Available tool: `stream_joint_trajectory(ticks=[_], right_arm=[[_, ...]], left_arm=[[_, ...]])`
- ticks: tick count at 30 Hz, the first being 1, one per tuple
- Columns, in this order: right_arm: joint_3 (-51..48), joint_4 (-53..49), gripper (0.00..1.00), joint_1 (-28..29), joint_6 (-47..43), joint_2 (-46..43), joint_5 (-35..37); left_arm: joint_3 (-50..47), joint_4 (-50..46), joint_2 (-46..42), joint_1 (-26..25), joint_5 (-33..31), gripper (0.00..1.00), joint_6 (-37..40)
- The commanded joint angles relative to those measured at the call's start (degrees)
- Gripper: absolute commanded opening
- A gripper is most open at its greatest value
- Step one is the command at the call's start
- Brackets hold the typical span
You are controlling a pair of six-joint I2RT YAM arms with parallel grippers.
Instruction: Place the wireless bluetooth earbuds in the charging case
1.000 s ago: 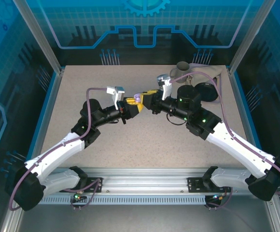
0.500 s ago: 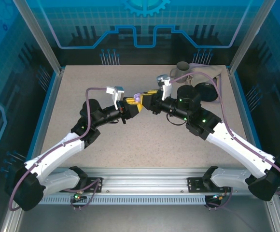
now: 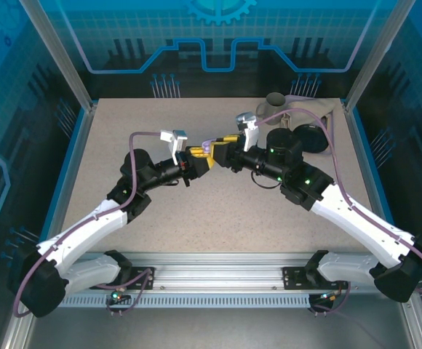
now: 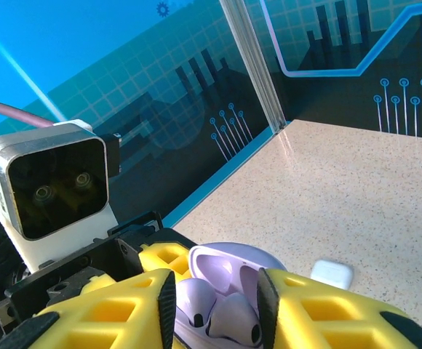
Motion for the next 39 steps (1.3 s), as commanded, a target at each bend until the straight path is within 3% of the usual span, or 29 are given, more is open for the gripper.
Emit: stream_joint_trajectory(ticks=[1,12,21,29,39], right_arm=[[1.5,-1.7,0.4,1.0,-1.1,-0.9,0.6],[3.2,-6.3,0.65,0.8,-4.7,-3.5,5.4],[2.5,-12.7,0.66,-4.3,-5.8,-6.7,6.8],[1.2,-18.0,0.65,-11.6,-4.2,-4.8,0.2],[0.5,-19.0,0.61,-16.4,-5.2,-2.1,-11.7]], left_arm=[[2.2,1.8,-1.4,-0.5,1.1,0.15,0.4],[1.9,-2.1,-1.6,-0.7,2.7,0.15,2.9],[3.0,-5.4,-2.1,-0.8,5.7,0.15,4.7],[5.2,-8.0,-2.0,-1.5,9.5,0.15,7.1],[6.7,-8.2,-1.5,-2.6,13.8,0.15,8.8]])
